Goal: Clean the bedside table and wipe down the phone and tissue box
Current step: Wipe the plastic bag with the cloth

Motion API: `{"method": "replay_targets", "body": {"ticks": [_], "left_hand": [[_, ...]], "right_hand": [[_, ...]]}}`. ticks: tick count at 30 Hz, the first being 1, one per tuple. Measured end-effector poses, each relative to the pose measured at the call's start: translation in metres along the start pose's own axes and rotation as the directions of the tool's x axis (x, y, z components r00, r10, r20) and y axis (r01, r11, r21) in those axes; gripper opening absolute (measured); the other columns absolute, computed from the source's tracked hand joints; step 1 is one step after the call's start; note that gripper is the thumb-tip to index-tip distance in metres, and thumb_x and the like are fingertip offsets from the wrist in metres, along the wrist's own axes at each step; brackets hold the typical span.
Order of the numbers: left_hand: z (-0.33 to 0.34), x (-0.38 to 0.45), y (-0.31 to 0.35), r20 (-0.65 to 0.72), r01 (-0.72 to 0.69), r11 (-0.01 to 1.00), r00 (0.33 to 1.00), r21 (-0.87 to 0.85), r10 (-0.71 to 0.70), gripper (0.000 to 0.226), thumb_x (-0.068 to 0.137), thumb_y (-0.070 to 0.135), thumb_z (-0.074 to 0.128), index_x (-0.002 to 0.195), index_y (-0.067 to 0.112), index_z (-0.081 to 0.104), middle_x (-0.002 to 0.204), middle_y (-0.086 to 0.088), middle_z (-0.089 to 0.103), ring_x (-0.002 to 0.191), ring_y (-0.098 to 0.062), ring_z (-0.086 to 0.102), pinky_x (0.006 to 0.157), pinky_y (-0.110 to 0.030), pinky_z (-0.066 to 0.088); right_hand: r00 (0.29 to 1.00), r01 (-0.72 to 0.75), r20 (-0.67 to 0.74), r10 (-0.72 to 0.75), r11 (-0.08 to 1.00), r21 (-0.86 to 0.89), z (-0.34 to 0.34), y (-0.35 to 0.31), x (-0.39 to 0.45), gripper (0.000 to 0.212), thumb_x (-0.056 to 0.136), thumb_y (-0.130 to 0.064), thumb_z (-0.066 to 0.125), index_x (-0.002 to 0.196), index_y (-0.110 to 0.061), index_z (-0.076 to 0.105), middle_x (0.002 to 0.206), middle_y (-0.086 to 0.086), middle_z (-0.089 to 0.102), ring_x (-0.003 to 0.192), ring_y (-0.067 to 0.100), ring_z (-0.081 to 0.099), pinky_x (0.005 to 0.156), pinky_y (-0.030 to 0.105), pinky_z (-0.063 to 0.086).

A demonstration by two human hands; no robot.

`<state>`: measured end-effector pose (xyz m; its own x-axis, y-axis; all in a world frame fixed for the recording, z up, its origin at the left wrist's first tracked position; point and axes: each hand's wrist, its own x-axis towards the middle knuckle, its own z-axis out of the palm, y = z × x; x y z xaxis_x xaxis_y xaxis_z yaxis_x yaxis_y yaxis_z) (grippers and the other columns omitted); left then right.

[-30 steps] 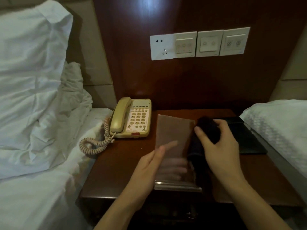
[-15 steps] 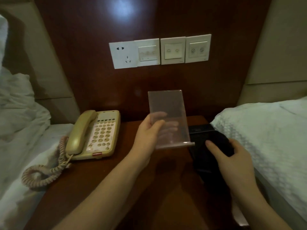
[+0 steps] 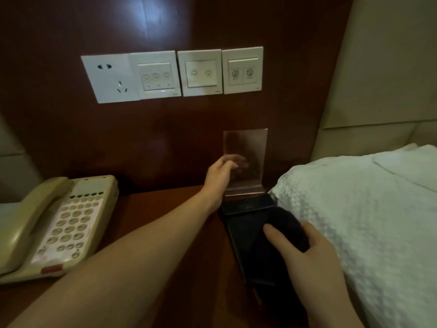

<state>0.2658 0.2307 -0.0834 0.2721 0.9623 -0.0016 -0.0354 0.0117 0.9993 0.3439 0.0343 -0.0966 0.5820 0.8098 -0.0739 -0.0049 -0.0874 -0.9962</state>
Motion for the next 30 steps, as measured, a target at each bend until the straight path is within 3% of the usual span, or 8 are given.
{"method": "replay_targets", "body": {"ticks": [10, 14, 18, 20, 24, 27, 30], "left_hand": [[0.0, 0.012, -0.018, -0.025, 0.002, 1.0, 1.0, 0.009, -0.002, 0.023, 0.103, 0.011, 0.049, 0.109, 0.018, 0.07, 0.11, -0.001, 0.075, 0.107, -0.015, 0.067, 0.083, -0.028, 0.053], [-0.002, 0.01, -0.019, -0.021, 0.018, 1.0, 1.0, 0.01, -0.018, 0.021, 0.104, 0.014, 0.051, 0.115, 0.015, 0.069, 0.114, -0.003, 0.073, 0.108, -0.015, 0.067, 0.077, -0.023, 0.052], [-0.006, 0.005, -0.018, -0.021, -0.032, 0.994, 0.999, 0.107, 0.035, 0.027, 0.099, 0.019, 0.063, 0.126, 0.018, 0.063, 0.124, 0.001, 0.065, 0.109, -0.01, 0.061, 0.072, -0.016, 0.046], [-0.01, -0.002, -0.017, -0.056, -0.086, 0.983, 0.994, 0.164, 0.096, 0.036, 0.095, 0.02, 0.068, 0.13, 0.019, 0.06, 0.127, 0.004, 0.061, 0.109, -0.006, 0.058, 0.07, -0.012, 0.042], [-0.022, -0.025, -0.013, -0.231, -0.157, 0.97, 0.952, 0.187, 0.199, 0.04, 0.097, 0.022, 0.067, 0.136, 0.021, 0.056, 0.131, 0.007, 0.057, 0.119, -0.006, 0.051, 0.084, -0.013, 0.039], [-0.027, -0.064, -0.013, -0.326, -0.063, 0.993, 0.941, 0.104, 0.094, 0.022, 0.104, 0.023, 0.052, 0.122, 0.024, 0.064, 0.122, 0.008, 0.062, 0.115, -0.009, 0.057, 0.078, -0.017, 0.043], [-0.02, -0.123, -0.011, -0.183, 0.018, 0.998, 0.983, 0.065, -0.005, 0.023, 0.106, 0.022, 0.048, 0.109, 0.02, 0.071, 0.11, 0.002, 0.07, 0.108, -0.014, 0.065, 0.084, -0.026, 0.052]], "right_hand": [[1.0, 0.0, 0.023, -0.002, 0.997, 0.079, -0.007, -0.002, 0.004, 0.013, 0.079, -0.028, 0.079, 0.085, -0.023, 0.069, 0.07, -0.01, 0.072, 0.06, 0.006, 0.069, 0.049, 0.022, 0.05], [1.0, -0.001, 0.013, 0.0, 0.997, 0.081, -0.005, -0.001, 0.0, 0.014, 0.078, -0.029, 0.08, 0.086, -0.024, 0.07, 0.074, -0.007, 0.074, 0.066, 0.012, 0.072, 0.062, 0.036, 0.059], [1.0, 0.0, 0.004, -0.001, 0.997, 0.083, -0.005, -0.001, -0.001, 0.016, 0.079, -0.03, 0.08, 0.091, -0.025, 0.07, 0.078, -0.006, 0.075, 0.071, 0.016, 0.073, 0.068, 0.041, 0.062], [1.0, -0.001, 0.003, 0.001, 0.996, 0.084, -0.004, -0.002, -0.002, 0.017, 0.08, -0.03, 0.08, 0.093, -0.027, 0.069, 0.081, -0.006, 0.075, 0.073, 0.016, 0.074, 0.066, 0.04, 0.061], [0.999, 0.031, 0.036, -0.035, 0.995, 0.096, -0.002, -0.005, -0.006, 0.014, 0.082, -0.029, 0.078, 0.092, -0.027, 0.068, 0.082, -0.005, 0.075, 0.069, 0.011, 0.073, 0.057, 0.029, 0.057], [0.997, 0.041, 0.054, -0.048, 0.993, 0.113, -0.002, -0.007, -0.011, 0.016, 0.083, -0.029, 0.077, 0.095, -0.026, 0.067, 0.085, -0.004, 0.074, 0.07, 0.009, 0.072, 0.059, 0.029, 0.058], [0.996, 0.059, 0.054, -0.064, 0.994, 0.093, -0.003, -0.012, -0.02, 0.032, 0.08, -0.031, 0.08, 0.105, -0.03, 0.06, 0.097, -0.007, 0.07, 0.077, 0.008, 0.071, 0.061, 0.024, 0.058]]}}
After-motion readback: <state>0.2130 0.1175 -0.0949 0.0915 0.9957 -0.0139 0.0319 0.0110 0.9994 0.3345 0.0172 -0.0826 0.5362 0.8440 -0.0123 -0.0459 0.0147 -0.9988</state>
